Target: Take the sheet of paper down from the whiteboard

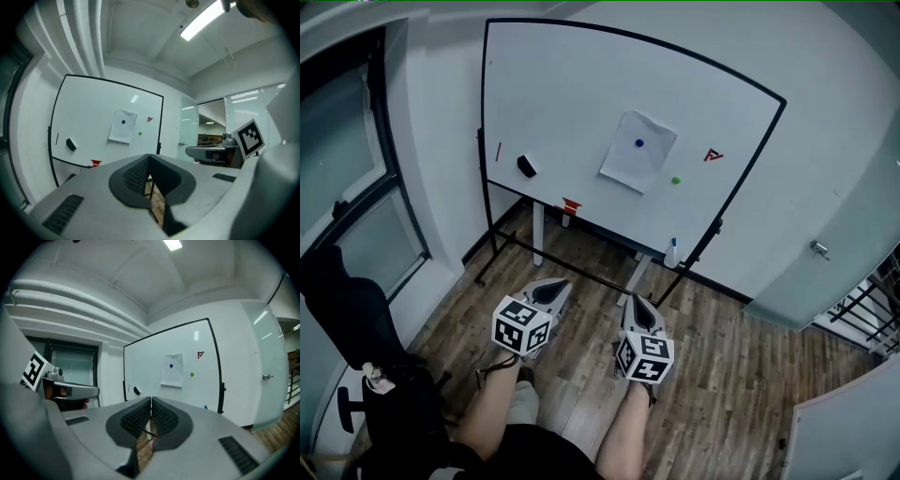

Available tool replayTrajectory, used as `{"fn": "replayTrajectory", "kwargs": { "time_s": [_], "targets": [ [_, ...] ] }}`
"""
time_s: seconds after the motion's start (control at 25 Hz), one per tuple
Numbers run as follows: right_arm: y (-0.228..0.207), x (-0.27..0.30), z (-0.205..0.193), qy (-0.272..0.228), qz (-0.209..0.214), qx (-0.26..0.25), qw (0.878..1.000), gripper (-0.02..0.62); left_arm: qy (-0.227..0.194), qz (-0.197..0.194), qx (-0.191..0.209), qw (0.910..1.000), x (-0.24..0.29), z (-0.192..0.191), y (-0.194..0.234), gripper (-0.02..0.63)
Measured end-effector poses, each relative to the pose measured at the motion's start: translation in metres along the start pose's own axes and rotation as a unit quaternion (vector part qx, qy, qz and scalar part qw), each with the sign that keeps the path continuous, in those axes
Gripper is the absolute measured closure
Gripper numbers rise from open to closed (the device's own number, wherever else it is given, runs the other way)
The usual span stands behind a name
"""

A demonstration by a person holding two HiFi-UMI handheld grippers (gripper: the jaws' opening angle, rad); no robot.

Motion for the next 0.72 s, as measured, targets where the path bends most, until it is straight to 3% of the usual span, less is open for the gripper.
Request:
{"fn": "replayTrajectory", "kwargs": {
  "time_s": [0.44,0.72],
  "targets": [
    [-0.023,0.148,0.033,-0.003,-0.017,-0.019,1.000,0.569,-0.018,-0.026,-0.010,0.9994,0.112,0.030,0.100,0.584],
    [-0.026,0.258,0.042,0.013,-0.055,-0.006,0.998,0.569,-0.005,-0.021,-0.026,0.9994,0.169,0.037,0.204,0.584]
  ]
}}
Point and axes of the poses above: the fingertips, and each gripper's own axes: x forward along the fingers, y to its left, z out of its top, the point moved 3 cm from there along -x, backward along the fingers, and after that the axes turned 4 degrees about -z, right-handed, at the moved point
